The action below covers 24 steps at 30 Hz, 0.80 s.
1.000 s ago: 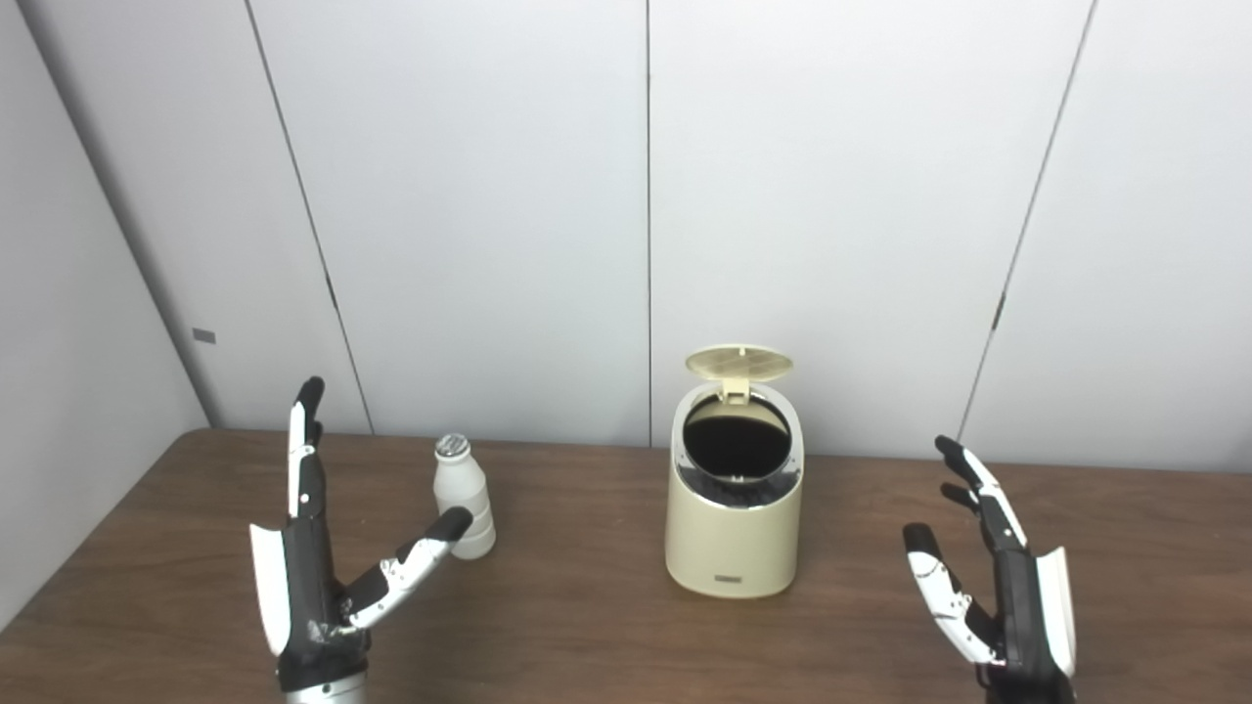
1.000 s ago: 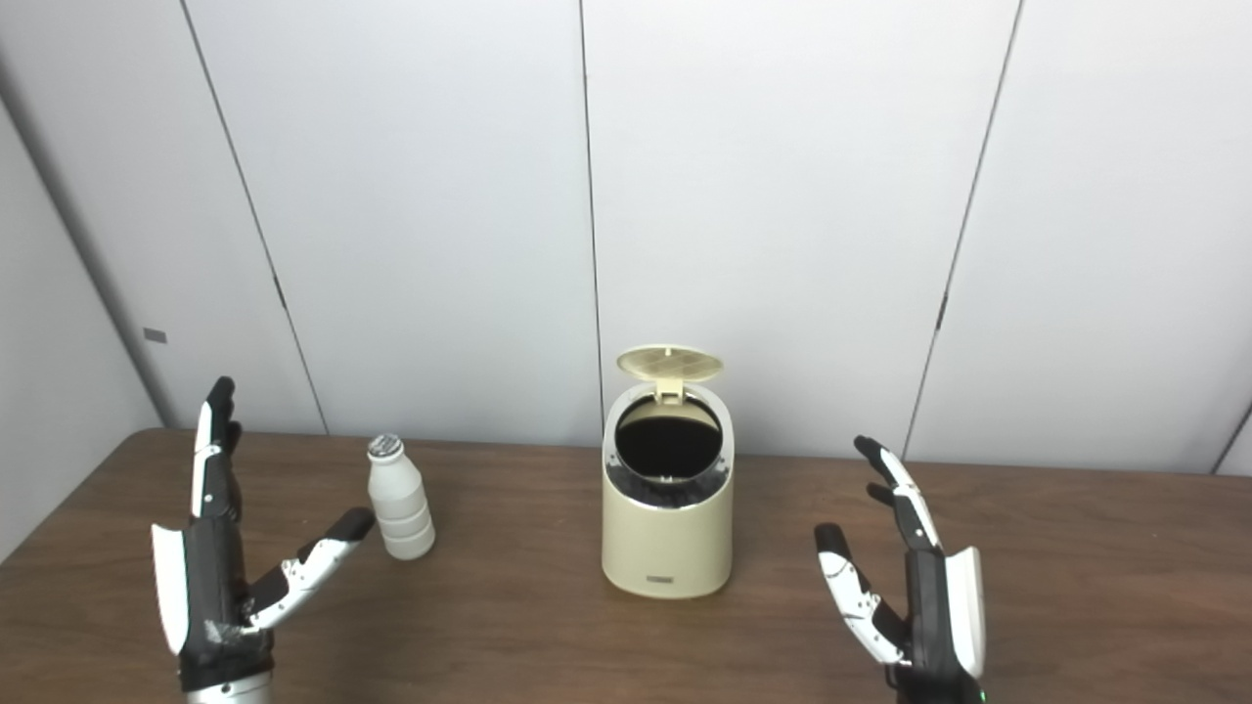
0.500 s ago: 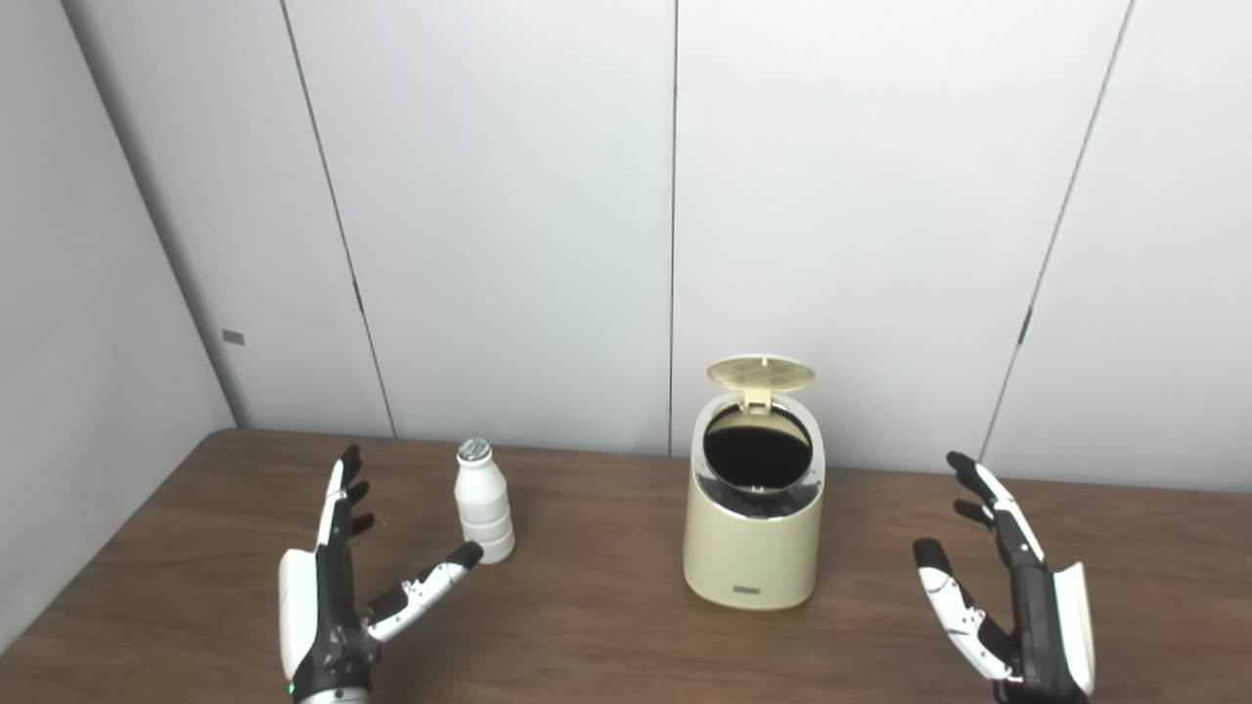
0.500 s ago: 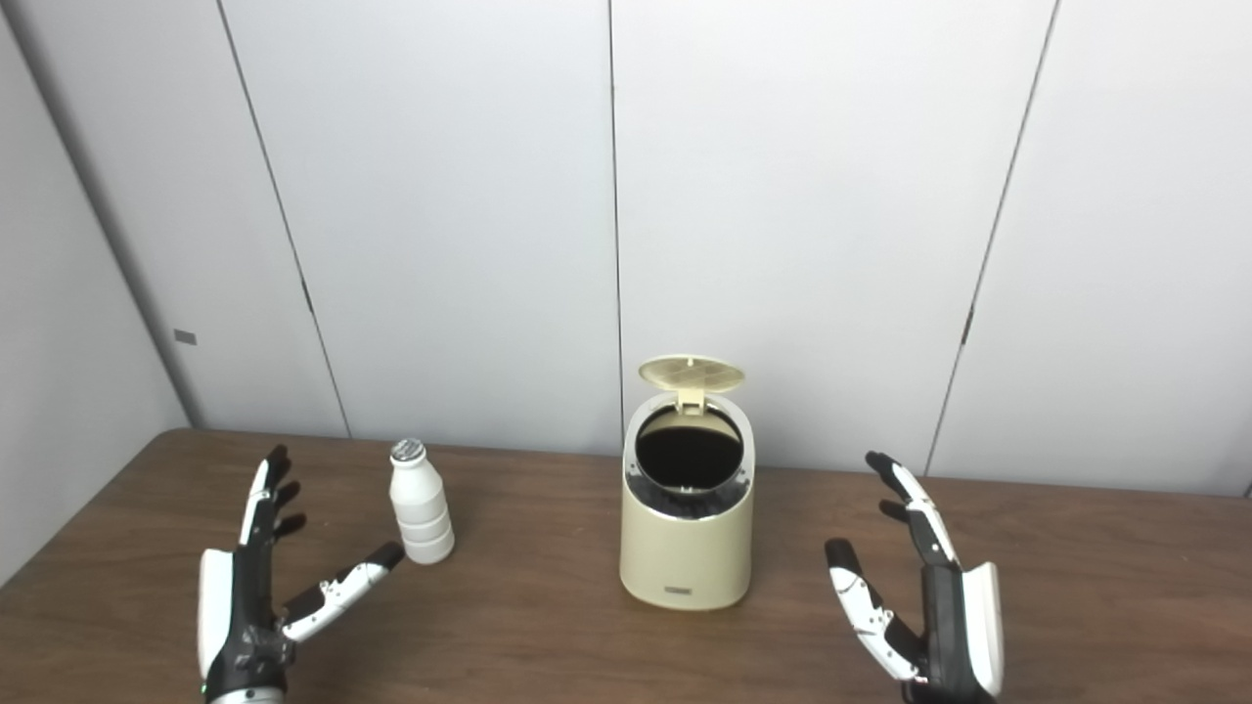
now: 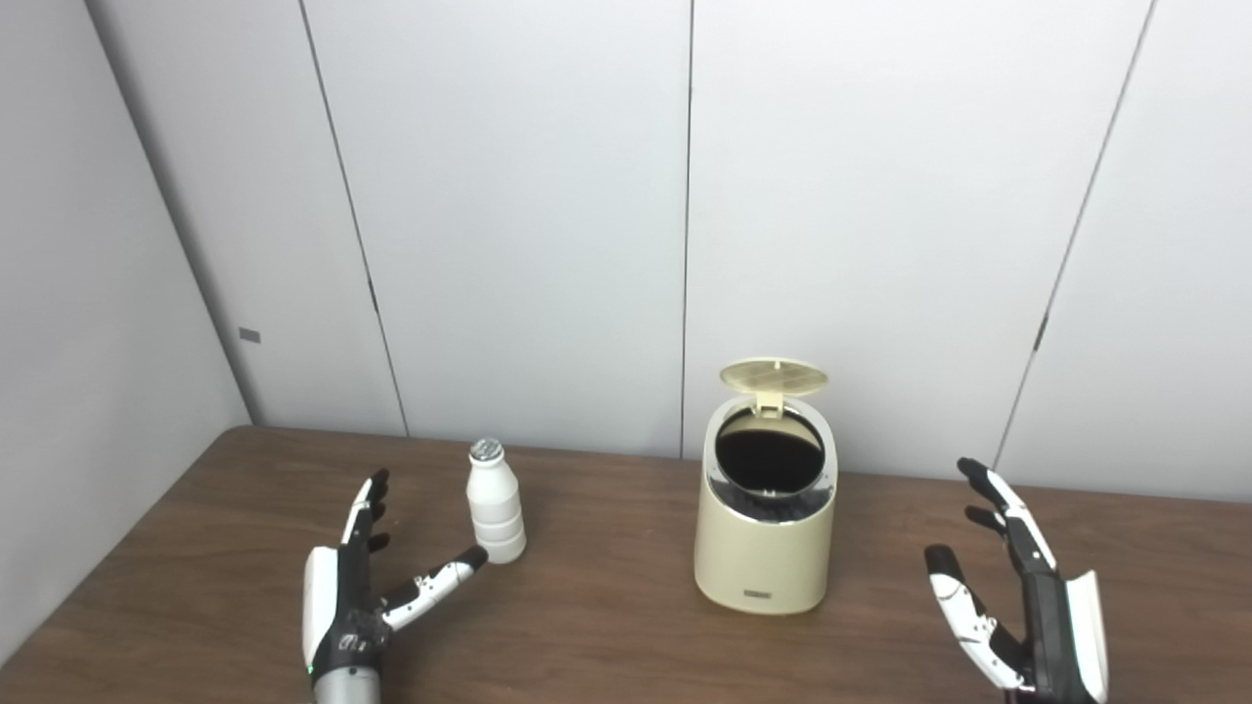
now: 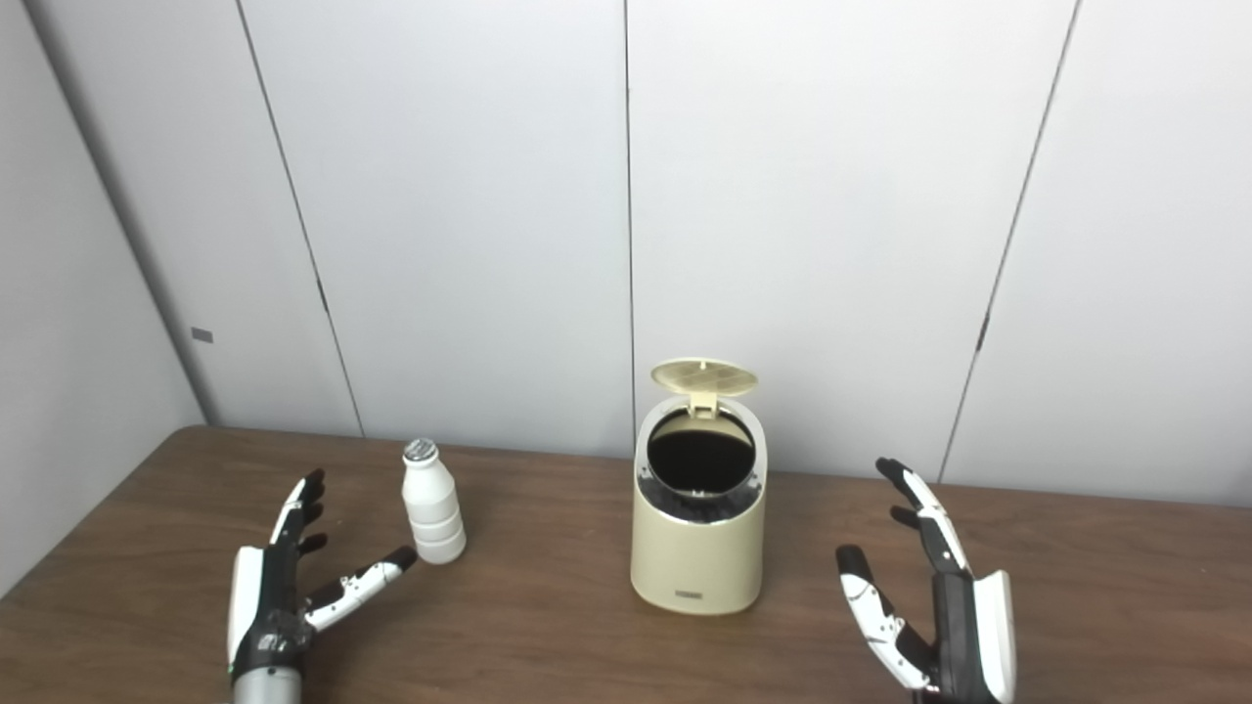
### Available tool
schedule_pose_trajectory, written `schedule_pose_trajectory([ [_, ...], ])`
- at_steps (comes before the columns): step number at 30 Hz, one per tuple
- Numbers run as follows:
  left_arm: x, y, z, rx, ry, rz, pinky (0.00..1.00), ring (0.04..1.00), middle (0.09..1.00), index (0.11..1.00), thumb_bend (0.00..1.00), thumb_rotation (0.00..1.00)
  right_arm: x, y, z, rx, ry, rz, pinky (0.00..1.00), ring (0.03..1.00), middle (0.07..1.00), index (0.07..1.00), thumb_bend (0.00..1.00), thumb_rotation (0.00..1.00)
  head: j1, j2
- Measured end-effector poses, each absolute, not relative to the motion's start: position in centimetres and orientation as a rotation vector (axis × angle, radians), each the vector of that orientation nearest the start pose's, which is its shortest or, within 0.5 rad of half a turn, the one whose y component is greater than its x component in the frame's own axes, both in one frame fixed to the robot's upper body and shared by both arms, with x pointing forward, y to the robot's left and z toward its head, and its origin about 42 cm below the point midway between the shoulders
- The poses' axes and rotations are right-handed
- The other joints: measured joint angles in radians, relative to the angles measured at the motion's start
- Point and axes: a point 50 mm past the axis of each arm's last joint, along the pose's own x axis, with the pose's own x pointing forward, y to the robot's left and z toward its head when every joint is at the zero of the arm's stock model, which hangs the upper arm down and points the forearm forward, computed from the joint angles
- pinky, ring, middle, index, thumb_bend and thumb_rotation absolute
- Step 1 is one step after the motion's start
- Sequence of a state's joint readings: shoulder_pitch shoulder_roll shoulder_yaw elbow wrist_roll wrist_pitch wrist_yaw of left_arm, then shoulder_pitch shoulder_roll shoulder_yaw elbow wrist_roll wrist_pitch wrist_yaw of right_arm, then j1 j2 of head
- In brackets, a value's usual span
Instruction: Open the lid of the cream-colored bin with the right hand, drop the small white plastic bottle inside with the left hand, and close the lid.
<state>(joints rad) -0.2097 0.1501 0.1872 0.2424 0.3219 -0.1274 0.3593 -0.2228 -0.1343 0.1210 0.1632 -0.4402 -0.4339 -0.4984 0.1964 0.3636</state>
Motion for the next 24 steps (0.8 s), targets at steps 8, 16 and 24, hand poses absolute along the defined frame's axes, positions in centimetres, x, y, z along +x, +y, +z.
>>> schedule_pose_trajectory([
  [8, 35.1, 31.2, 11.8, 0.431, -0.151, 0.410, 0.86, 0.926, 0.933, 0.953, 1.00, 0.36, 34.0, -21.8, 15.2, -0.422, -0.615, -0.202, 0.76, 0.870, 0.883, 0.841, 0.17, 0.68, 0.000, 0.005],
  [16, 35.6, 30.2, 12.0, 0.430, -0.190, 0.346, 0.78, 0.875, 0.902, 0.923, 1.00, 0.37, 33.8, -22.1, 15.2, -0.424, -0.611, -0.211, 0.76, 0.872, 0.879, 0.846, 0.16, 0.63, -0.006, 0.009],
  [24, 36.3, 29.0, 12.2, 0.399, -0.220, 0.309, 0.76, 0.850, 0.865, 0.889, 1.00, 0.39, 33.7, -22.2, 15.3, -0.427, -0.609, -0.216, 0.75, 0.869, 0.877, 0.846, 0.17, 0.67, -0.008, 0.011],
])
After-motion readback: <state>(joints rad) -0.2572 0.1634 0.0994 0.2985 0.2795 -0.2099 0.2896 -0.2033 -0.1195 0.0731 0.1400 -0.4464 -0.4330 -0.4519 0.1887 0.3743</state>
